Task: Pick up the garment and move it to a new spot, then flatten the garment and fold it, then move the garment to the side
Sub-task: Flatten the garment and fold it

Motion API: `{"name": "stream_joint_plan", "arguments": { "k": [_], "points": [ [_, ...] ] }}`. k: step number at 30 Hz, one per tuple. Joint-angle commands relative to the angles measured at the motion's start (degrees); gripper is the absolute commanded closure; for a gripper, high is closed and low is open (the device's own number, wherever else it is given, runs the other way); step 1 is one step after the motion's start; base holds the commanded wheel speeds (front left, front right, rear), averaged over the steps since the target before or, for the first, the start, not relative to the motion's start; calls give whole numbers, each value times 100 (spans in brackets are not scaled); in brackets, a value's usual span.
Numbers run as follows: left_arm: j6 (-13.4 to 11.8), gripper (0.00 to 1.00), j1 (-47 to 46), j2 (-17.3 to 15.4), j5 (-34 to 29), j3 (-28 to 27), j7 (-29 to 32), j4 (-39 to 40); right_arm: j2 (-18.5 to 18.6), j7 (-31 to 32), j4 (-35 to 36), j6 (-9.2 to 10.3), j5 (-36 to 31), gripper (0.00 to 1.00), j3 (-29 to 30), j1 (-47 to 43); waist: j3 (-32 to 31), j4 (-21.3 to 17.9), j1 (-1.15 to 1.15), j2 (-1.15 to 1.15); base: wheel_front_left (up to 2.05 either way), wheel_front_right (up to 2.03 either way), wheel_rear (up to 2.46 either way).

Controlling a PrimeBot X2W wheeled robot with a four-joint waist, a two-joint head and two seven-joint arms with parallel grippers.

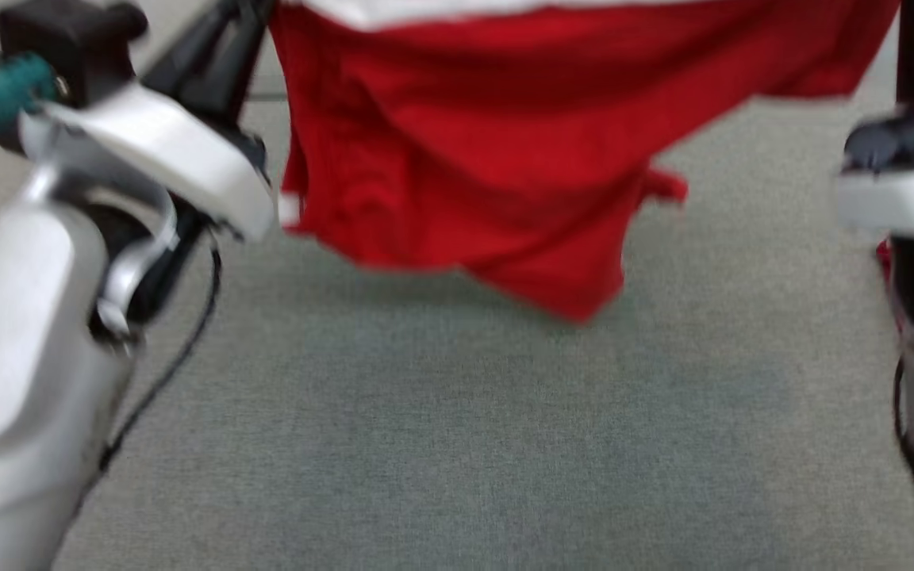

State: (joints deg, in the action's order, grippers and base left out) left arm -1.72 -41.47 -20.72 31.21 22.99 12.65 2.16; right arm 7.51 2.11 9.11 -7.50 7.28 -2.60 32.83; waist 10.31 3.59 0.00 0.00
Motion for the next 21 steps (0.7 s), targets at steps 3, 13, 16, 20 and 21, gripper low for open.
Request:
{"name": "stream_joint_plan", "arguments": {
  "k": [3, 13, 16, 20, 21],
  "points": [
    [200, 100, -1071, 64, 13, -154, -33, -752, 324, 53, -689, 3, 68, 100, -250, 1338, 896, -232, 0, 0, 0, 0, 0],
    [552, 100, -3365, 311, -437, -256, -1299, -3116, 171, -942, -3131, 8, -273, 100, -378, 3995, 2178, -403, 0, 0, 0, 0, 0],
    [670, 100, -3578, 459, -566, -86, -1769, -3758, -42, -1209, -3918, 8, -186, 100, -304, 4092, 2354, -364, 0, 0, 0, 0, 0],
    [775, 100, -3453, 768, -647, 178, -2373, -4582, -150, -1460, -4843, 8, -149, 100, -545, 3878, 2484, -279, 0, 0, 0, 0, 0],
    [796, 100, -3380, 824, -676, 248, -2479, -4763, -152, -1505, -5052, 8, -129, 100, -607, 3833, 2492, -256, 0, 0, 0, 0, 0]
  ]
}}
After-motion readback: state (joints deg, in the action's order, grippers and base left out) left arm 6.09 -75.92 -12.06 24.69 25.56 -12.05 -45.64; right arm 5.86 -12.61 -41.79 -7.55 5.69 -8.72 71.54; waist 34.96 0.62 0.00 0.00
